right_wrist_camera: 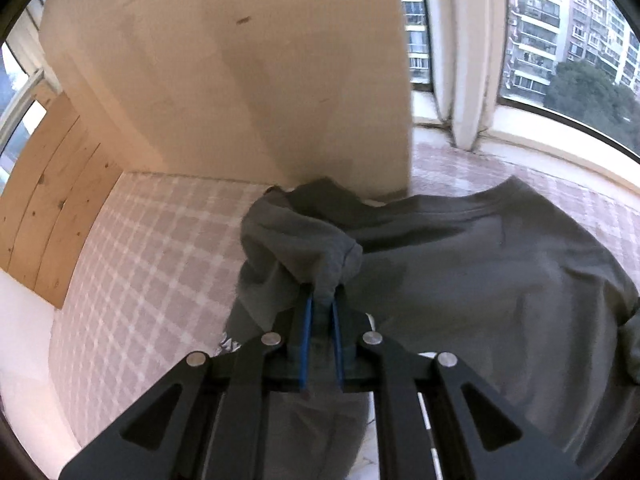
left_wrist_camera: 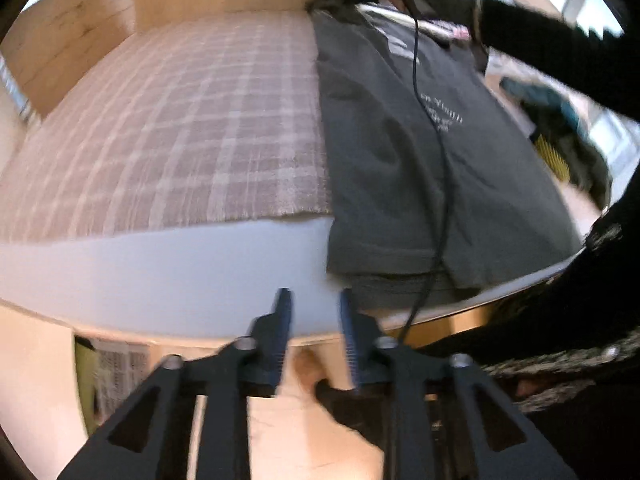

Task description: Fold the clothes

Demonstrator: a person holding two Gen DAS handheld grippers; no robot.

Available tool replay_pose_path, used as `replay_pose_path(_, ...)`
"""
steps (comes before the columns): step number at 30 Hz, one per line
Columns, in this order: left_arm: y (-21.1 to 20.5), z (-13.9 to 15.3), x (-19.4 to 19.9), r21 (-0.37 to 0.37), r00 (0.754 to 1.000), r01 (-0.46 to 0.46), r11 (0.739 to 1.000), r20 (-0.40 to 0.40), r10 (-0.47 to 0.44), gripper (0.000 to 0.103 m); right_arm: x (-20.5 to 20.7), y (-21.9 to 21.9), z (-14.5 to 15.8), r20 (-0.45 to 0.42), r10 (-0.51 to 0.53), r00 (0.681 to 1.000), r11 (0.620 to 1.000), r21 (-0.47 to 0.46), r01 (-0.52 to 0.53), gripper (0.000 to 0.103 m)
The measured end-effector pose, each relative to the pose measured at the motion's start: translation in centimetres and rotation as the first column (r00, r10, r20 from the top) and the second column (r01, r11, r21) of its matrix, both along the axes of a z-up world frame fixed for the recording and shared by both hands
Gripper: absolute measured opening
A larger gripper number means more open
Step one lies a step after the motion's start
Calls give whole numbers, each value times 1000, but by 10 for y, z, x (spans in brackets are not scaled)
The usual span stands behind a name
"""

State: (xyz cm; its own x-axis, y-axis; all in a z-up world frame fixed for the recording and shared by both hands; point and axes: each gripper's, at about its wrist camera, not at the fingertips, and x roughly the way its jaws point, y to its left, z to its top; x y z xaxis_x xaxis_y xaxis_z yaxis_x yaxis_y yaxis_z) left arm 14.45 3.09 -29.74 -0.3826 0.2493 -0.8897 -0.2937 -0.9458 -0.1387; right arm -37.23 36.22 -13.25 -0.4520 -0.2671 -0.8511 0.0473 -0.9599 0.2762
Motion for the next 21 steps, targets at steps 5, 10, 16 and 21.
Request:
replay_pose_path(5,4,0,-17,10,998,65,998,-13,-65,35,2,-11,2,2,34,999,999,17,-34,10)
replay_pose_path(10,12,-1,-27,53,994,107,993,-5,-107,31,8,-18,1,7,51,999,998,20,-51,10)
replay_pose_path(16,18,0,-33,109,990,137,985,3,-139,3,11,-18,1,11,57,998,998,31,-57,10)
replay_pose_path(21,12,10,-23,149,994,106,983,9,-109,3,9,-10,0,13,27,1000,999,35,-28,10)
